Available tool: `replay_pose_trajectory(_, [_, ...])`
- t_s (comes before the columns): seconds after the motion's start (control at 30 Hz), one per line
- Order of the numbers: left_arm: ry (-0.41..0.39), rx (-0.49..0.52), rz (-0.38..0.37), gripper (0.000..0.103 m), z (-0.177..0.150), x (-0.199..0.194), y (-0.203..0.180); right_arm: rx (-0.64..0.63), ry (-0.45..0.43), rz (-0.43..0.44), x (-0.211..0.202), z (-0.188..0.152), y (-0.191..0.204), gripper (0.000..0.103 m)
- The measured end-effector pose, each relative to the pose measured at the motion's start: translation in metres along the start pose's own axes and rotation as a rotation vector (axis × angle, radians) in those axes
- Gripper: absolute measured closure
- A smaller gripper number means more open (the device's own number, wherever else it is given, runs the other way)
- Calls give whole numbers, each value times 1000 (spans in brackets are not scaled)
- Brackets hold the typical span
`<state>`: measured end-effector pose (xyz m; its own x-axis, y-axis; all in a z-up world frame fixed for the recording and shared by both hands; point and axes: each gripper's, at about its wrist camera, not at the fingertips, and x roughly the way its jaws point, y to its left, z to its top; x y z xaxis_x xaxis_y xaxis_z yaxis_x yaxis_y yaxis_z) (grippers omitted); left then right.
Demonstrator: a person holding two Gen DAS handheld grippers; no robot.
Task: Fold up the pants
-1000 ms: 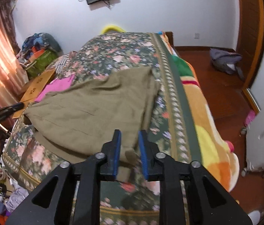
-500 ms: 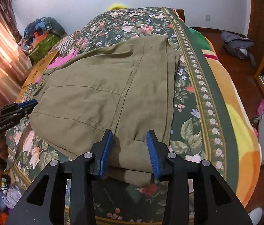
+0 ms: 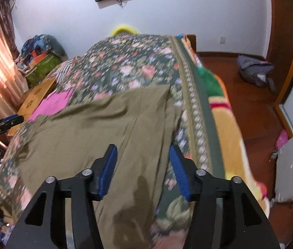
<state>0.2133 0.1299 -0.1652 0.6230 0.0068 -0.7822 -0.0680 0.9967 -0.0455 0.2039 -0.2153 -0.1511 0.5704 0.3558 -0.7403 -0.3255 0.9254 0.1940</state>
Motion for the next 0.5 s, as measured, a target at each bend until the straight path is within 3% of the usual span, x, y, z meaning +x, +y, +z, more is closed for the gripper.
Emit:
replay_pose_trajectory(0.3, [106, -47, -30, 41, 15, 70, 20, 22, 11, -32, 49, 49, -34, 53])
replay_pose_trajectory(0.5, [181, -45, -81, 31, 10, 103, 12, 26, 85, -32, 102, 68, -44, 53])
